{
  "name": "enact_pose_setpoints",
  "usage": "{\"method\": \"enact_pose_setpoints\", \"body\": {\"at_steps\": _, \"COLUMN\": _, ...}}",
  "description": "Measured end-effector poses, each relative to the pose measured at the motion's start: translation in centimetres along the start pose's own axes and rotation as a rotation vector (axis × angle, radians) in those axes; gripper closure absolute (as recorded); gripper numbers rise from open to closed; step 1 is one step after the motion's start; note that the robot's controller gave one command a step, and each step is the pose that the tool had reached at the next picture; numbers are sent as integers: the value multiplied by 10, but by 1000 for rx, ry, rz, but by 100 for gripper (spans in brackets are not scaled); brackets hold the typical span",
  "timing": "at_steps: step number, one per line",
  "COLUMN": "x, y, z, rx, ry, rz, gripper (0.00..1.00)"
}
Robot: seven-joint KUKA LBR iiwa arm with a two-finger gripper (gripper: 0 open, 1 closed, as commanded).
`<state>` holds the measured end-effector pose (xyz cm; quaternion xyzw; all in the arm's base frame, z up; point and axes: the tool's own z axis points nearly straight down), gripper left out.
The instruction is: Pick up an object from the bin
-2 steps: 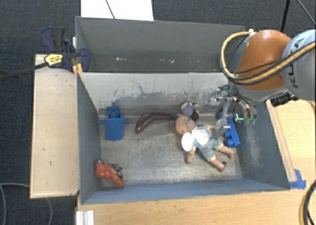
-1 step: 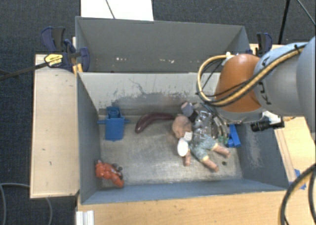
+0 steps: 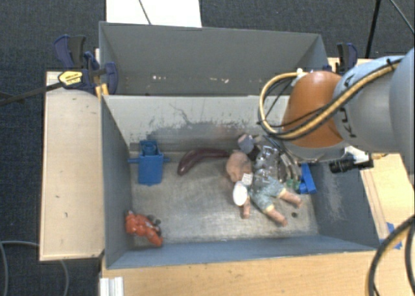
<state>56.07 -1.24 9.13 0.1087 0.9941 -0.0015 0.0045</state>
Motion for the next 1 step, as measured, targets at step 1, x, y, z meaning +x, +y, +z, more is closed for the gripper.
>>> {"method": "enact_pose_setpoints", "body": {"at_steps": 1, "x": 37, "y": -31, "z": -125, "rx": -2, "ry": 8, "rz": 71, "gripper": 100}}
